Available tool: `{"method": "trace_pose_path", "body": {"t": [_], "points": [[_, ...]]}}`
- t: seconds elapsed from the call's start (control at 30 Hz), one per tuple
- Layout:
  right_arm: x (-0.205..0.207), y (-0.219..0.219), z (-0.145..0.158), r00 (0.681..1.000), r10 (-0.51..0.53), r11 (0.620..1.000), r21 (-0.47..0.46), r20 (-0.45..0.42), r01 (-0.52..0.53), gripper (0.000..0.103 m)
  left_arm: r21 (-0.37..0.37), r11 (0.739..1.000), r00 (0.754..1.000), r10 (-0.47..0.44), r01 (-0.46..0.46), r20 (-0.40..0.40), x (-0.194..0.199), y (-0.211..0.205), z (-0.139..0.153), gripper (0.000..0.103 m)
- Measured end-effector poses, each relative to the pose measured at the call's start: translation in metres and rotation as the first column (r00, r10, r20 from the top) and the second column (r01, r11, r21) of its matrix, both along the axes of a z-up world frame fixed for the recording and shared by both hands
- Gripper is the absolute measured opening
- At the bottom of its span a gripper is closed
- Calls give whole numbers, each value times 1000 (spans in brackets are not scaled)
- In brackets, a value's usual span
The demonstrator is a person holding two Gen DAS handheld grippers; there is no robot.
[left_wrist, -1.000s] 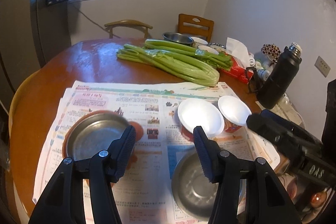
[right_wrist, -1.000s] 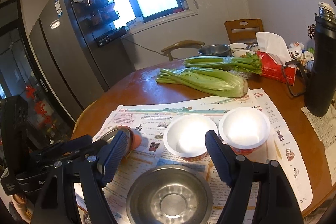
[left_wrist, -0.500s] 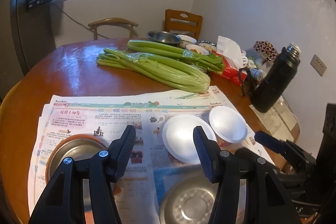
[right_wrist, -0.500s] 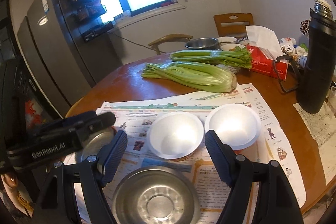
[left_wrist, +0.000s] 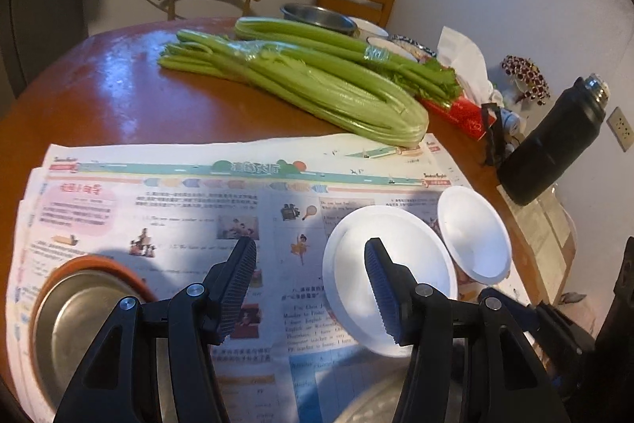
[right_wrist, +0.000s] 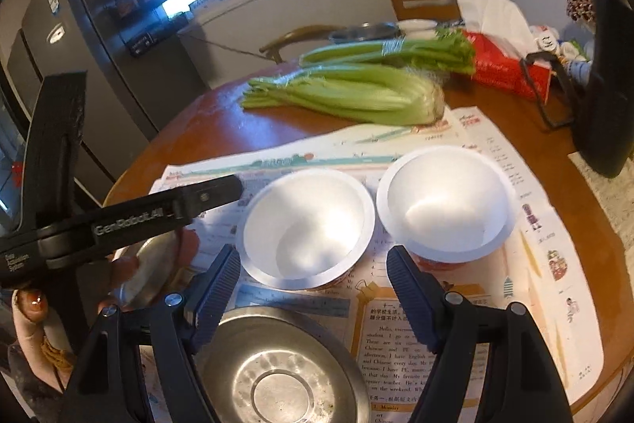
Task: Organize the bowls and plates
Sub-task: 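Move the left tool to a red-and-white paper bowl and grasp its rim, then lift the paper bowl with the left tool and carry it over the steel bowl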
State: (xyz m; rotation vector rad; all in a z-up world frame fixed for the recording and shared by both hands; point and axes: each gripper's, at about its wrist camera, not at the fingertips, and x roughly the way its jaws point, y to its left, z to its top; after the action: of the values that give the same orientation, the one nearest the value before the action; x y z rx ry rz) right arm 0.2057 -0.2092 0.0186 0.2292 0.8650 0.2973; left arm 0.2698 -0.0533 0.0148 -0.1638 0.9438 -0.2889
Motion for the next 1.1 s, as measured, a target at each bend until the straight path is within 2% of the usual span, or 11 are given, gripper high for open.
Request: {"method": "trace_pose_path", "body": {"t": [0.2, 0.37, 0.63, 0.7, 0.77, 0.83, 1.1], "points": [[17, 1, -17, 998, -11, 1000, 16, -57, 12, 77, 5, 1000, 999, -30, 30, -27, 13, -10, -15, 59], [25, 7, -24, 998, 11, 1000, -2, -69, -11, 77, 56, 997, 998, -49, 52, -41, 16, -20, -26, 59], [30, 14, -28, 997, 47, 999, -22, -63, -49, 77, 42, 996, 996, -70, 72, -61, 16, -22, -37, 58], [30, 15, -28, 997, 52, 998, -31, -56, -54, 77, 34, 996, 995, -76, 78, -59, 15, -23, -37, 55], [30, 17, -28, 997, 60, 997, -36, -53, -62, 77, 26, 996, 995, -88, 90, -54, 13, -25, -36, 47], [29, 19, -28, 996, 67, 997, -37, -50, -69, 77, 17, 994, 993, -104, 105, -49, 11, -27, -35, 45], [23, 29, -23, 996, 88, 994, -68, -30, -89, 77, -5, 990, 989, -140, 140, -53, 6, -32, -33, 45]]}}
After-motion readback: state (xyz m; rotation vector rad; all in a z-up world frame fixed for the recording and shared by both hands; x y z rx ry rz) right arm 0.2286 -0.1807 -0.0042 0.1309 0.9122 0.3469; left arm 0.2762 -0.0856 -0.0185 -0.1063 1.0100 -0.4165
